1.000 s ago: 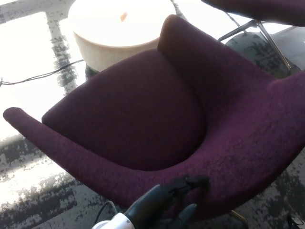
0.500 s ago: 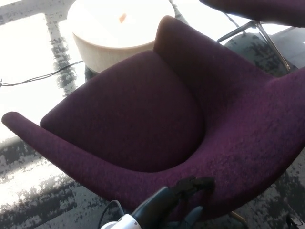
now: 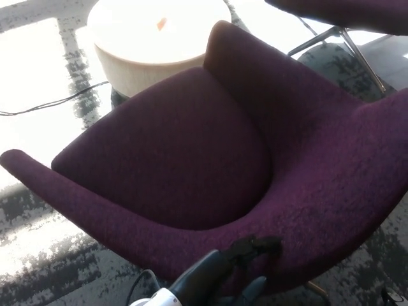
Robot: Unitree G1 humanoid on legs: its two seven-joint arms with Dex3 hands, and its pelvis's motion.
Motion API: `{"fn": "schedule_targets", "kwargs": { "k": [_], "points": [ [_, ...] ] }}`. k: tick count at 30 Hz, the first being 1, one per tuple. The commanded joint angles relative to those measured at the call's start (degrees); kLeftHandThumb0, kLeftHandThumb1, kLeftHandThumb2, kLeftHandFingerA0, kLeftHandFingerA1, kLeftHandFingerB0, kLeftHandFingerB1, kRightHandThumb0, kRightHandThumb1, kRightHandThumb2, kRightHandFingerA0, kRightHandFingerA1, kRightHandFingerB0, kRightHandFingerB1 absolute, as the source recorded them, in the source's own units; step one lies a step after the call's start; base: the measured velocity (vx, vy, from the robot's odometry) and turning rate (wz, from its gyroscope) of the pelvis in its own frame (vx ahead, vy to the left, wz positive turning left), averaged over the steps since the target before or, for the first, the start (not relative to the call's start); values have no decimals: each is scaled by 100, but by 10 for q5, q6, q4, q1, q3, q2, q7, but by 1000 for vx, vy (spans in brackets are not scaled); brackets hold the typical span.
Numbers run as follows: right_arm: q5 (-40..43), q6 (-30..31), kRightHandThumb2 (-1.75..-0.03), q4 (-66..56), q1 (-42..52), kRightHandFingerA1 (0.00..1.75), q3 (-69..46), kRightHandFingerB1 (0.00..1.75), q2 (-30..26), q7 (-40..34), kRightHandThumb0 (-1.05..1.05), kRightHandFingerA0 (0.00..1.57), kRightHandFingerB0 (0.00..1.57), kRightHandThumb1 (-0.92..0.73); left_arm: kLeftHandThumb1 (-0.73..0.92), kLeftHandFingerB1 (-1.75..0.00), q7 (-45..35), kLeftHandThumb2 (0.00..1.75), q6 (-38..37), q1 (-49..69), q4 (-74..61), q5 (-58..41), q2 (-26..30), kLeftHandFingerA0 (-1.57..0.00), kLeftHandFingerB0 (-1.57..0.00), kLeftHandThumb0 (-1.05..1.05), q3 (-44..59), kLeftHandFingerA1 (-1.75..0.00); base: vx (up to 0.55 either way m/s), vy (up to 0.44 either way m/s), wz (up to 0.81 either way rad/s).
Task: The robot stands in front of a sofa and uses its left hand to push the left side of the sofa
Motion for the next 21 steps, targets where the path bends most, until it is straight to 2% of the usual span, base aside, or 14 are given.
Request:
{"fn": "schedule_targets", "kwargs": {
  "k": [1,3,7,8,9,10,12,13,15,16,17,21],
  "points": [
    [7,1,-108,2,3,0,-4,0,-8,-2,-105,0,0,-92,81,-29,-56,118,21,36,-2,-27,30,0,-15,-82,14,-36,0,0,0],
    [5,4,-109,1,3,0,-2,0,-9,0,-105,0,0,-92,81,-28,-47,117,-8,39,10,-17,49,-2,-11,-81,28,-38,0,0,0],
    [5,6,-106,2,1,0,-1,0,-9,0,-105,0,0,-92,82,-27,-56,120,-22,39,21,-24,55,0,-14,-82,43,-36,0,0,0],
    [6,7,-105,2,1,0,-2,0,-9,0,-105,0,0,-92,92,-25,-61,78,-26,42,24,-34,65,-9,-9,-80,60,-28,0,0,0],
    [7,9,-105,2,2,0,-4,0,-9,0,-105,0,0,-92,92,-25,-68,78,-30,47,30,-49,80,-9,-9,-80,85,-28,0,0,0],
    [7,9,-103,2,3,0,-4,0,-8,1,-105,0,0,-92,85,-27,-68,88,-36,49,30,-49,85,-11,-9,-86,93,-32,0,0,0],
    [7,9,-103,2,3,0,-4,0,-8,1,-105,0,0,-92,85,-27,-70,88,-40,50,31,-48,86,-11,-9,-86,100,-32,0,0,0],
    [7,10,-103,2,3,0,-4,0,-8,0,-105,0,0,-92,92,-26,-73,78,-40,49,35,-52,91,-11,-11,-80,110,-30,0,0,0],
    [9,9,-103,1,4,0,-5,0,-9,3,-105,0,0,-92,92,-26,-77,75,-47,50,44,-57,96,-12,-11,-79,126,-32,0,0,0],
    [10,8,-103,1,6,0,-6,0,-9,6,-105,0,0,-92,92,-26,-79,75,-56,52,52,-63,101,-12,-11,-79,138,-32,0,0,0],
    [9,9,-103,1,5,0,-6,0,-10,4,-105,0,0,-92,92,-24,-87,84,-65,49,65,-72,103,-12,-11,-86,150,-35,0,0,0],
    [8,9,-103,1,4,0,-6,0,-10,4,-105,0,0,-92,92,-24,-97,84,-76,46,79,-71,99,-12,-11,-86,162,-35,0,0,0]
  ]
}}
